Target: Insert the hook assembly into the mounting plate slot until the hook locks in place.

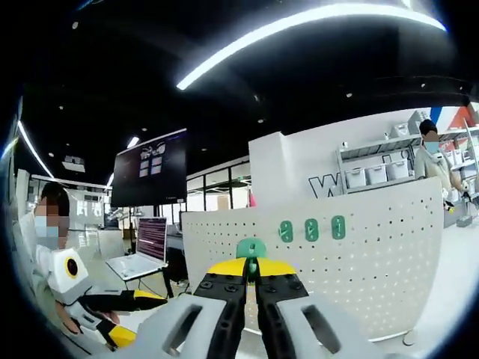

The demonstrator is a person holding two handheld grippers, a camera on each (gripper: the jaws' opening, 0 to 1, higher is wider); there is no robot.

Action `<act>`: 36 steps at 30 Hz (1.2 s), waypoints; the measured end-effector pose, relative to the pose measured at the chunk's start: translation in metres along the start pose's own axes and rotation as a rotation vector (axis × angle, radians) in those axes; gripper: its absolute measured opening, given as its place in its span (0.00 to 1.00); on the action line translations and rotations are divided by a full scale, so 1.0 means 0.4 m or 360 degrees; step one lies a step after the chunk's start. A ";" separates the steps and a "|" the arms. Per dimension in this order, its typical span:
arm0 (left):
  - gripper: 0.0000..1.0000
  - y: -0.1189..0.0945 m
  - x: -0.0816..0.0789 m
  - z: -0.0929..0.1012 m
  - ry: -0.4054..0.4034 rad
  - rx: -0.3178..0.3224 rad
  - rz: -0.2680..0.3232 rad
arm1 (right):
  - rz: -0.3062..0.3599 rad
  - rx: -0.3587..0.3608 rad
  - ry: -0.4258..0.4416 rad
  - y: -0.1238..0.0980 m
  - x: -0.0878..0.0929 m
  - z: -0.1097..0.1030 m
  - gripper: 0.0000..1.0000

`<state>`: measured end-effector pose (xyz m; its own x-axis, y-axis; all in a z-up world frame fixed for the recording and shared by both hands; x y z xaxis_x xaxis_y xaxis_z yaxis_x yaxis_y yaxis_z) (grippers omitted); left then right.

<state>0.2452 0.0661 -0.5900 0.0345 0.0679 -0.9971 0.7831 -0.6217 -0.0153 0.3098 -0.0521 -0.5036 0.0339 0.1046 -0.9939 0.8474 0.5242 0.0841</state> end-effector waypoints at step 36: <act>0.55 0.002 0.065 0.032 0.0043 0.0064 -0.0061 | 0.0010 0.0452 -0.0164 0.072 -0.025 0.275 0.01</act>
<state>0.2387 0.0574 -0.6168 0.0220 0.1132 -0.9933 0.7585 -0.6492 -0.0572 0.3923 -0.1310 -0.4988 0.0810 0.0135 -0.9966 0.9607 0.2652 0.0816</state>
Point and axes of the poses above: the point that each gripper's makers call its tool centre point, and the gripper's own axes: y roughly forward along the fingers, z roughly to its right, x roughly out of its underside, the point moved 1 cm from there along -y, roughly backward along the fingers, and after that the axes turned 6 degrees about -z, right-handed, at the moved point
